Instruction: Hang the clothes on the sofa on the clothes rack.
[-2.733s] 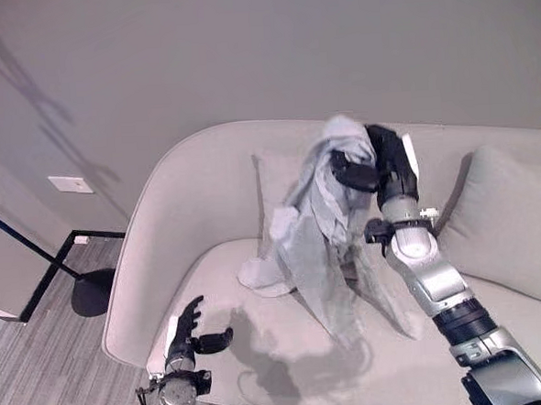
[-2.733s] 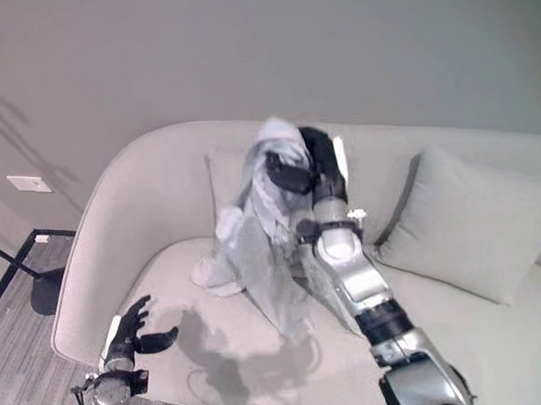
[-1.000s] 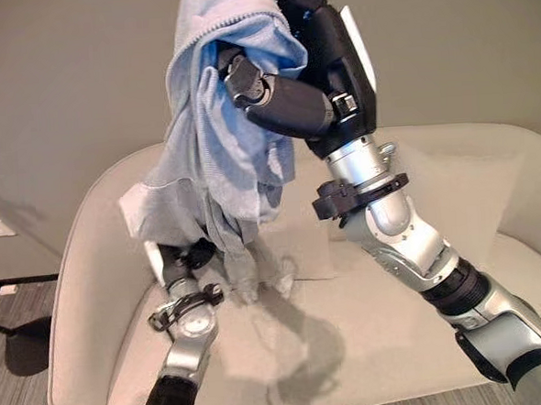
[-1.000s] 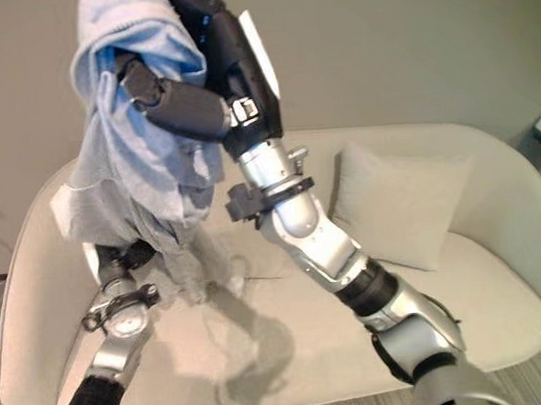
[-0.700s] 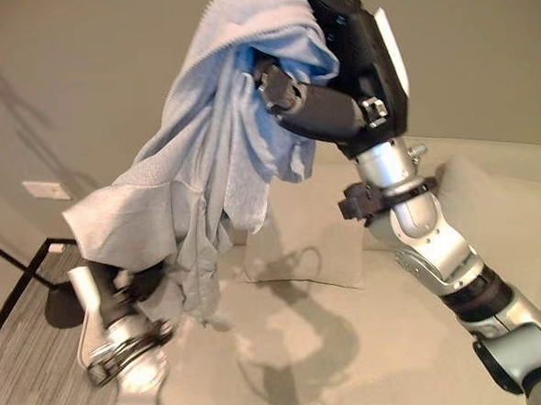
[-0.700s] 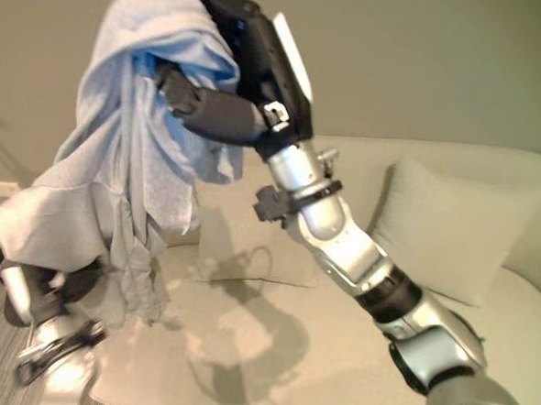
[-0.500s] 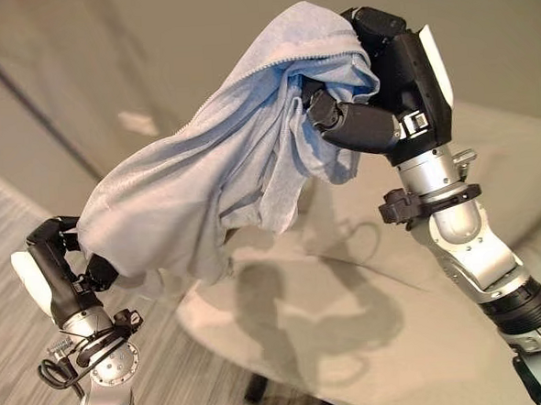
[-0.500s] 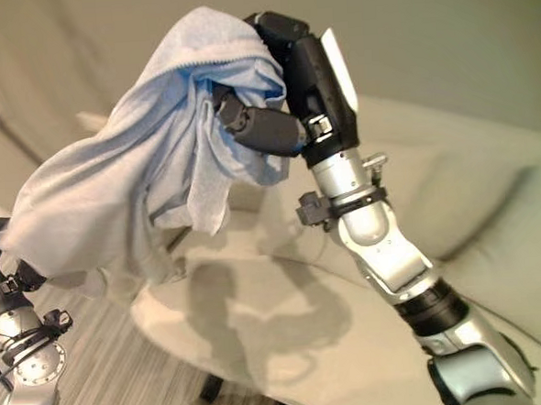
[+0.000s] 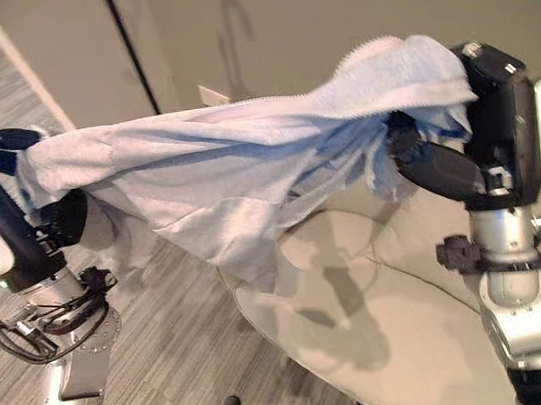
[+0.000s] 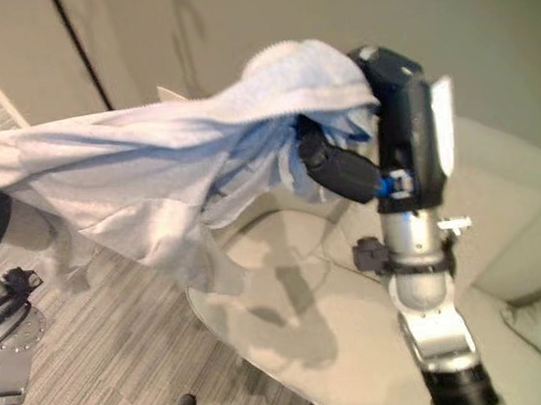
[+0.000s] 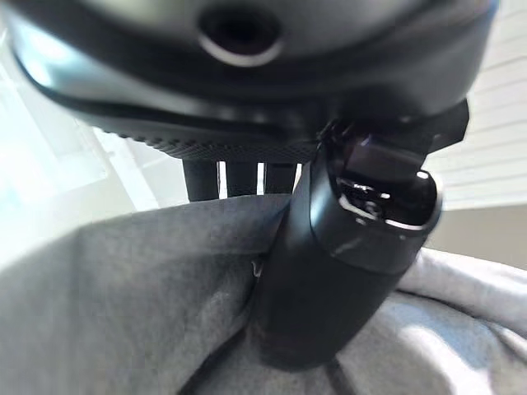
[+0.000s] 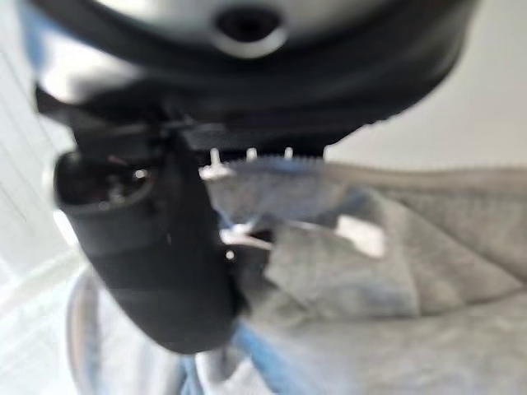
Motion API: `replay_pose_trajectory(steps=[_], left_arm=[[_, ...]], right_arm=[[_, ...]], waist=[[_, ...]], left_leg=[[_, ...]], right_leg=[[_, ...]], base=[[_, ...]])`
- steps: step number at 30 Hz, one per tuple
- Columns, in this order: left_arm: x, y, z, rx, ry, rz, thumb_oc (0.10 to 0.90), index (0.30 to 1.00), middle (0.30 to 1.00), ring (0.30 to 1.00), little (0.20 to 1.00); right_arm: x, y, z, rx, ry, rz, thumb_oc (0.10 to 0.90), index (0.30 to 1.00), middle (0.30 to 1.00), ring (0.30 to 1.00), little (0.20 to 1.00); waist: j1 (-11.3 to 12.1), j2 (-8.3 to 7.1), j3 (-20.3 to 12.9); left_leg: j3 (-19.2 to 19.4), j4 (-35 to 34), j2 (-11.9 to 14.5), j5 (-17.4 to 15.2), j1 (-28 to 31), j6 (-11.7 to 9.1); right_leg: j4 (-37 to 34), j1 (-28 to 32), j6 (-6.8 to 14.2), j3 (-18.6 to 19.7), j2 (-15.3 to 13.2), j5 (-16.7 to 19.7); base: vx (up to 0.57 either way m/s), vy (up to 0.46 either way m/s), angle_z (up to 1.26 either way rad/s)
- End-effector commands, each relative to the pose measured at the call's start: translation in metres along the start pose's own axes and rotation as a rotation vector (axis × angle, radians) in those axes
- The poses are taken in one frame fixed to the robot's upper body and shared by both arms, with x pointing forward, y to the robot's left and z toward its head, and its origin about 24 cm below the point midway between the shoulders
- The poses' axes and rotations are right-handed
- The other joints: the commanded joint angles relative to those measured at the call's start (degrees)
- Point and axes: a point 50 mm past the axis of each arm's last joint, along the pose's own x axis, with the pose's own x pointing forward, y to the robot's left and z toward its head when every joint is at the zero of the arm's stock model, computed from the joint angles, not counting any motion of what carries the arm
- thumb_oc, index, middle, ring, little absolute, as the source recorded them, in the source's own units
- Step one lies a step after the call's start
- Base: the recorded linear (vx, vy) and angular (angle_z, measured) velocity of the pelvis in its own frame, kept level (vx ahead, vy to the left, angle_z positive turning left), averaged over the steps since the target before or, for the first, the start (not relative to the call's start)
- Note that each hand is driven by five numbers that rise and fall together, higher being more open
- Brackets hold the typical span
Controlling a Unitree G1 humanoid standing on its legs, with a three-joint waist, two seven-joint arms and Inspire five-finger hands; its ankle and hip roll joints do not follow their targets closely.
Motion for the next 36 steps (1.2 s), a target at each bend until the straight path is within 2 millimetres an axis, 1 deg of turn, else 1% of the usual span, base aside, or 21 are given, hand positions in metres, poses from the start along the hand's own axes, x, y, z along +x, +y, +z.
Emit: replay_pose_trajectory(steps=[1,2,3,4,7,10,11,12,15,18,20,21,23,26,27,28,29,32,34,35,36], left_arm=[[0.023,0.026,-0.010,0.100,-0.028,0.137,0.400,0.300,0.300,0.300,0.300],[0.016,0.026,-0.011,0.104,-0.005,0.118,0.400,0.300,0.300,0.300,0.300],[0.005,0.021,-0.011,0.091,0.026,0.076,0.400,0.300,0.300,0.300,0.300],[0.004,0.021,-0.011,0.089,0.027,0.075,0.400,0.300,0.300,0.300,0.300],[-0.015,0.015,-0.013,0.051,0.110,0.020,0.400,0.300,0.300,0.300,0.300],[-0.023,0.003,-0.009,-0.019,0.145,-0.052,0.400,0.300,0.300,0.300,0.300],[-0.023,0.002,-0.009,-0.021,0.145,-0.053,0.400,0.300,0.300,0.300,0.300],[-0.028,-0.007,-0.004,-0.086,0.169,-0.086,0.400,0.300,0.300,0.300,0.300],[-0.043,-0.021,0.006,-0.164,0.205,-0.194,0.400,0.300,0.300,0.300,0.300],[-0.054,-0.026,0.019,-0.271,0.228,-0.282,0.400,0.300,0.300,0.300,0.300],[-0.056,-0.029,0.024,-0.299,0.209,-0.320,0.400,0.300,0.300,0.300,0.300],[-0.056,-0.029,0.024,-0.312,0.218,-0.317,0.400,0.300,0.300,0.300,0.300],[-0.056,-0.029,0.023,-0.327,0.235,-0.305,0.400,0.300,0.300,0.300,0.300],[-0.055,-0.026,0.020,-0.323,0.249,-0.298,0.400,0.300,0.300,0.300,0.300],[-0.055,-0.027,0.020,-0.319,0.247,-0.301,0.400,0.300,0.300,0.300,0.300],[-0.054,-0.030,0.021,-0.320,0.236,-0.314,0.400,0.300,0.300,0.300,0.300],[-0.053,-0.031,0.021,-0.320,0.236,-0.313,0.400,0.300,0.300,0.300,0.300],[-0.051,-0.035,0.022,-0.327,0.223,-0.312,0.400,0.300,0.300,0.300,0.300],[-0.052,-0.037,0.024,-0.338,0.229,-0.316,0.400,0.300,0.300,0.300,0.300],[-0.055,-0.040,0.026,-0.359,0.237,-0.329,0.400,0.300,0.300,0.300,0.300],[-0.055,-0.041,0.026,-0.359,0.237,-0.329,0.400,0.300,0.300,0.300,0.300]], right_arm=[[0.014,-0.031,0.005,-0.130,-0.063,-0.223,0.400,0.300,0.300,0.300,0.300],[0.007,-0.027,-0.002,-0.184,-0.016,-0.219,0.400,0.300,0.300,0.300,0.300],[0.006,-0.032,-0.001,-0.259,-0.026,-0.213,0.400,0.300,0.300,0.300,0.300],[0.005,-0.033,-0.001,-0.262,-0.027,-0.212,0.400,0.300,0.300,0.300,0.300],[0.004,-0.039,0.004,-0.276,-0.057,-0.236,0.400,0.300,0.300,0.300,0.300],[-0.002,-0.038,0.000,-0.283,-0.034,-0.216,0.400,0.300,0.300,0.300,0.300],[-0.002,-0.038,0.000,-0.284,-0.034,-0.218,0.400,0.300,0.300,0.300,0.300],[-0.007,-0.040,-0.003,-0.301,-0.013,-0.220,0.400,0.300,0.300,0.300,0.300],[-0.018,-0.043,-0.006,-0.322,0.026,-0.236,0.400,0.300,0.300,0.300,0.300],[-0.016,-0.040,-0.007,-0.320,0.028,-0.225,0.400,0.300,0.300,0.300,0.300],[-0.014,-0.036,-0.009,-0.298,0.026,-0.218,0.400,0.300,0.300,0.300,0.300],[-0.014,-0.033,-0.010,-0.290,0.030,-0.210,0.400,0.300,0.300,0.300,0.300],[-0.013,-0.030,-0.011,-0.278,0.029,-0.198,0.400,0.300,0.300,0.300,0.300],[-0.009,-0.026,-0.011,-0.268,0.022,-0.171,0.400,0.300,0.300,0.300,0.300],[-0.008,-0.025,-0.010,-0.263,0.014,-0.167,0.400,0.300,0.300,0.300,0.300],[-0.004,-0.021,-0.009,-0.237,0.000,-0.158,0.400,0.300,0.300,0.300,0.300],[-0.004,-0.021,-0.009,-0.236,-0.001,-0.158,0.400,0.300,0.300,0.300,0.300],[-0.001,-0.019,-0.009,-0.194,-0.006,-0.159,0.400,0.300,0.300,0.300,0.300],[0.000,-0.017,-0.009,-0.186,-0.007,-0.151,0.400,0.300,0.300,0.300,0.300],[0.001,-0.014,-0.012,-0.185,0.004,-0.126,0.400,0.300,0.300,0.300,0.300],[0.001,-0.014,-0.012,-0.185,0.004,-0.126,0.400,0.300,0.300,0.300,0.300]], waist=[[-1.1,1.32,-8.0],[-1.8,1.39,-7.6],[-2.5,1.20,-7.6],[-2.3,1.29,-7.8],[-1.9,0.04,-8.2],[-3.0,-2.31,-7.8],[-3.0,-2.43,-7.8],[-4.0,-3.60,-7.6],[-5.0,-5.32,-9.0],[-4.6,-3.52,-10.5],[-3.9,-2.38,-8.4],[-3.5,-2.10,-7.9],[-3.7,-1.70,-7.4],[-3.6,-1.85,-7.6],[-3.4,-1.73,-7.7],[-3.3,-1.37,-7.6],[-3.5,-1.25,-7.6],[-3.6,0.02,-6.7],[-3.5,1.48,-6.4],[-3.0,2.77,-6.9],[-3.0,2.77,-6.9]], left_leg=[[5.2,-6.1,4.2,-4.9,4.5,3.5],[4.6,-7.2,1.5,-3.9,5.2,5.5],[3.6,-7.7,-1.5,-2.3,4.4,7.7],[3.7,-7.9,-1.3,-2.0,4.3,7.5],[3.5,-7.6,-4.8,-0.6,2.9,8.8],[3.1,-6.6,-7.2,0.0,2.5,8.9],[3.1,-6.6,-7.3,0.5,2.1,9.0],[2.3,-6.4,-8.5,0.2,2.4,9.1],[0.2,-6.2,-11.3,-0.8,2.9,9.6],[2.1,-0.6,-11.1,-3.1,0.5,8.9],[5.7,12.4,-9.4,-3.1,-5.7,5.4],[6.1,15.5,-8.7,-0.5,-7.4,3.9],[8.1,17.6,-5.1,-0.2,-9.6,3.3],[8.0,9.2,0.3,-1.5,-7.7,4.9],[6.9,5.2,1.7,0.3,-6.8,4.7],[3.9,-1.3,6.6,5.6,-6.9,3.9],[3.9,-2.8,6.9,6.4,-6.4,3.6],[0.5,-9.9,14.7,14.7,-6.7,0.8],[-0.9,-12.3,17.9,17.9,-6.3,-1.1],[-5.7,-10.1,18.5,17.1,-5.9,-2.5],[-5.8,-9.6,18.4,16.7,-6.2,-2.5]], right_leg=[[0.5,-1.0,6.2,-3.8,-13.0,7.4],[4.2,-1.7,5.3,-0.4,-9.1,1.2],[6.5,-2.4,2.7,3.0,0.4,-7.7],[6.9,-2.8,2.2,3.0,0.5,-8.0],[9.1,-4.4,-1.5,2.0,13.3,-16.5],[7.7,-5.9,-3.8,3.8,20.8,-18.5],[7.2,-6.0,-4.0,3.8,20.7,-18.0],[5.9,-6.7,-4.4,6.9,23.3,-17.6],[-2.7,-1.6,-6.5,9.3,24.6,-16.9],[-8.2,2.3,-6.1,10.9,24.8,-16.4],[-10.5,5.1,-6.8,11.8,24.2,-16.6],[-11.2,6.1,-6.9,12.2,24.2,-16.9],[-12.8,6.9,-6.6,12.2,23.8,-16.5],[-12.3,6.0,-5.1,13.4,22.0,-16.2],[-11.9,5.7,-4.9,13.8,21.8,-16.3],[-11.3,5.4,-4.3,14.8,21.4,-17.4],[-11.0,5.2,-4.5,14.6,21.6,-17.5],[-9.0,5.9,-3.5,16.1,20.7,-20.2],[-7.3,5.9,-2.6,16.9,19.8,-21.0],[-3.5,5.3,-0.8,19.0,18.1,-21.8],[-3.2,5.2,-0.8,19.0,18.0,-22.0]], base=[[-0.17,0.612,-0.14],[-0.15,0.637,-0.19],[-0.15,0.615,-0.10],[-0.11,0.413,0.04],[-0.04,0.181,0.10],[-0.04,0.112,-0.02],[0.03,0.075,0.04],[0.00,0.049,0.24],[0.13,0.012,0.33],[0.12,-0.008,0.25],[-0.06,0.084,-0.10],[-0.07,0.103,-0.16],[0.00,0.097,-0.06],[0.05,0.178,-0.01],[0.10,0.323,-0.08],[0.07,0.226,-0.11],[0.09,0.262,-0.12],[0.12,0.321,-0.17],[0.12,0.641,-0.33],[0.11,0.718,-0.37],[0.16,0.737,-0.41]])
